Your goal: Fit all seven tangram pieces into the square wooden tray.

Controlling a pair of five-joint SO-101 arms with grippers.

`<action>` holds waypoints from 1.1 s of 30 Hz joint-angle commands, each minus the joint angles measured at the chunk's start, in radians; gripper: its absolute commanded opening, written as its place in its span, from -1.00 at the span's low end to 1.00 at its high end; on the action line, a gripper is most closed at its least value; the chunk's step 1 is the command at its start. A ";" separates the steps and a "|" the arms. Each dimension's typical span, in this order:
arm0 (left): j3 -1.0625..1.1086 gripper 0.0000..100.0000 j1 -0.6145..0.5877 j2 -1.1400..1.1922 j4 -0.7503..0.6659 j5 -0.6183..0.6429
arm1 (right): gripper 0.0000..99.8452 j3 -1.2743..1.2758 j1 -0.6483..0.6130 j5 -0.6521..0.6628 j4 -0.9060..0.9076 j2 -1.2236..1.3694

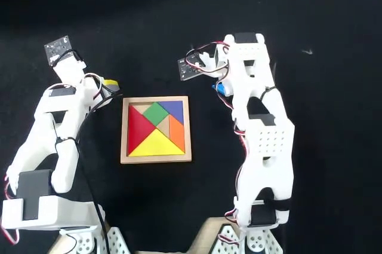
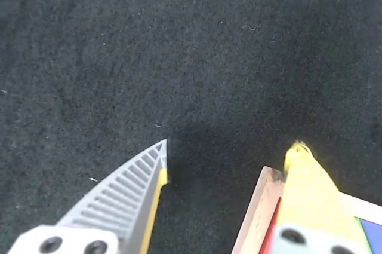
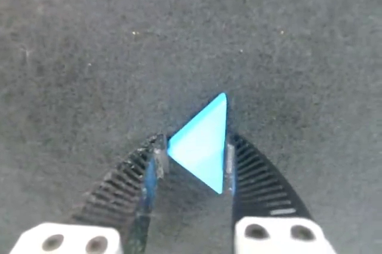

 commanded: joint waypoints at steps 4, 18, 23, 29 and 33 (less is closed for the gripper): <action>-0.010 -0.39 -0.004 -0.043 -0.020 0.011 | -0.75 -0.025 0.000 -0.018 0.000 -0.002; -0.010 -0.40 -0.013 -0.046 -0.014 0.012 | -0.75 -0.081 -0.069 -0.157 0.239 -0.239; -0.019 -0.40 -0.071 -0.055 0.035 0.012 | -0.75 -0.077 -0.152 -0.305 0.262 -0.354; -0.090 -0.40 -0.265 -0.054 0.192 -0.003 | -0.75 -0.076 -0.313 -0.466 0.265 -0.360; -0.041 -0.40 -0.414 -0.044 0.198 -0.129 | -0.75 -0.074 -0.381 -0.483 0.242 -0.360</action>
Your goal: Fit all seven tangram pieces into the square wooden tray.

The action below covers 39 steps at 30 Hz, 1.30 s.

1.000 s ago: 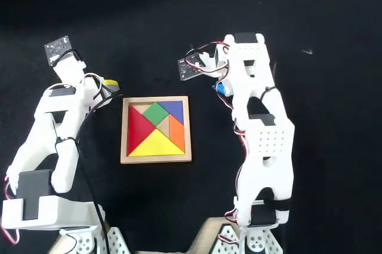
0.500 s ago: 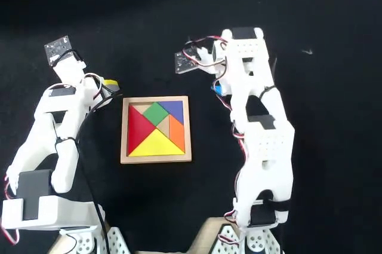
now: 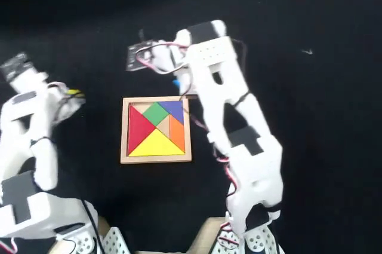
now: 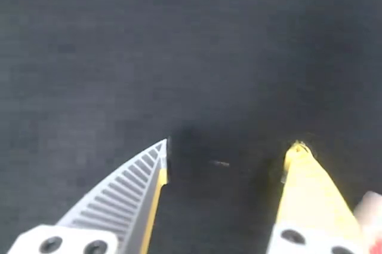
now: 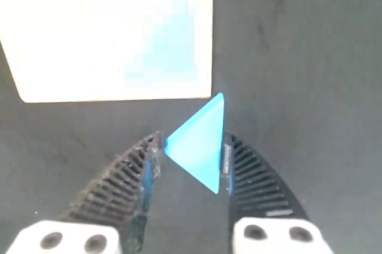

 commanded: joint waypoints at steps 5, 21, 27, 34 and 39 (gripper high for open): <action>0.053 -0.40 -0.185 -0.055 0.000 -0.155 | -0.75 0.027 -0.158 -0.157 -0.203 -0.024; 0.053 -0.40 -0.183 -0.054 -0.009 -0.153 | -0.74 0.073 -0.244 -0.199 -0.381 0.124; 0.053 -0.40 -0.173 -0.054 -0.009 -0.153 | -0.44 0.082 -0.258 -0.238 -0.365 0.124; 0.039 -0.40 -0.173 -0.044 -0.009 -0.153 | -0.47 0.071 -0.253 -0.242 -0.348 0.116; 0.039 -0.40 -0.173 -0.044 -0.009 -0.152 | -0.57 0.016 -0.167 -0.247 -0.327 0.039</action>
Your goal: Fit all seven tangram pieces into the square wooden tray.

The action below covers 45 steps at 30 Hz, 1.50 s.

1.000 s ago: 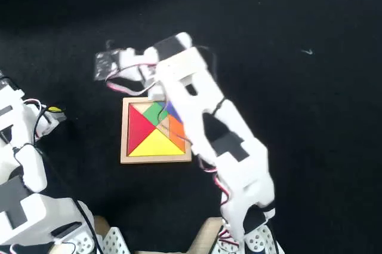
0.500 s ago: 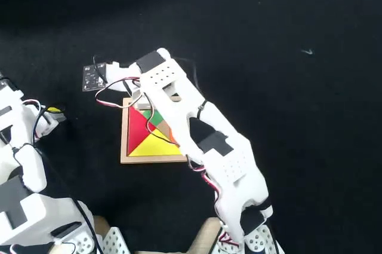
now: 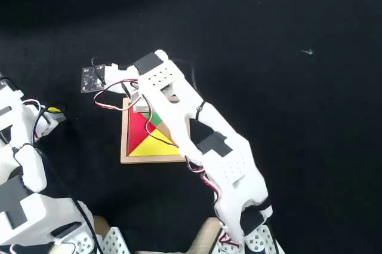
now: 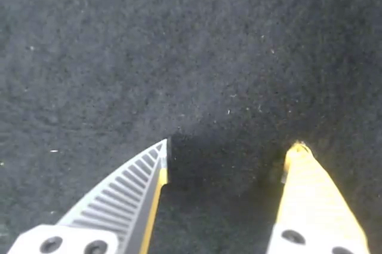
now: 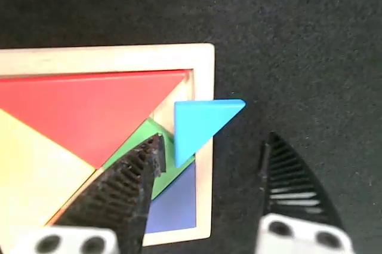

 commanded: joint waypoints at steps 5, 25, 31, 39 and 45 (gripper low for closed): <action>-0.021 -0.40 0.012 -0.032 -0.014 -0.009 | -0.89 -0.044 0.138 -0.094 -0.157 -0.101; -0.019 -0.40 0.012 -0.032 -0.014 -0.009 | -0.98 -0.021 0.041 -0.184 -0.341 0.096; -0.019 -0.40 0.012 -0.032 -0.014 -0.009 | -0.98 -0.030 0.021 -0.184 -0.304 0.088; -0.019 -0.40 0.012 -0.032 -0.014 -0.009 | -0.98 -0.085 0.003 -0.184 -0.160 0.044; -0.019 -0.40 0.012 -0.032 -0.014 -0.009 | -0.98 -0.097 0.048 -0.190 -0.107 -0.056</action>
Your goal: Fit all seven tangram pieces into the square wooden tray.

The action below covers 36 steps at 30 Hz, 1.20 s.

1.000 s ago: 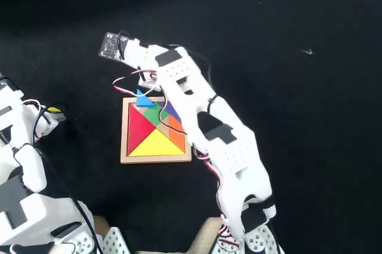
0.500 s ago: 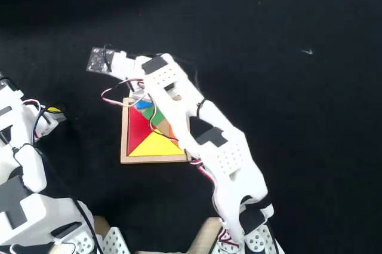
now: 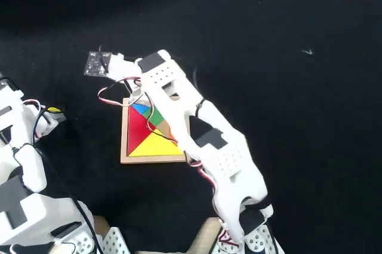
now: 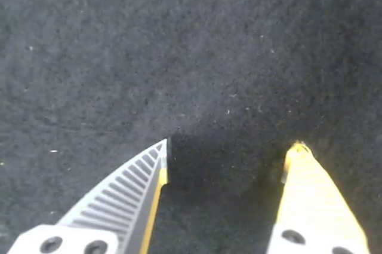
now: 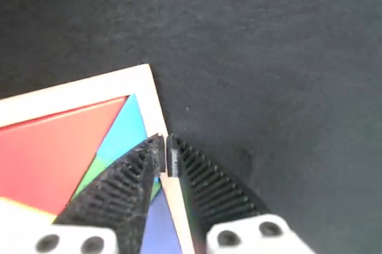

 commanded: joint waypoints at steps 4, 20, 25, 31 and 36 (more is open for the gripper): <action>-0.019 -0.40 0.012 -0.032 -0.014 -0.009 | -0.98 0.025 0.018 -0.014 -0.061 -0.107; -0.019 -0.40 0.012 -0.032 -0.014 -0.009 | -0.98 0.120 0.008 -0.014 -0.121 -0.125; -0.019 -0.40 0.028 -0.032 -0.014 -0.009 | -0.98 0.131 -0.054 -0.107 -0.150 -0.166; -0.019 -0.40 0.027 -0.032 -0.014 -0.009 | -0.98 0.225 -0.094 -0.083 -0.298 -0.097; -0.019 -0.40 0.028 -0.032 -0.014 -0.009 | -0.98 0.211 -0.064 -0.048 -0.239 -0.093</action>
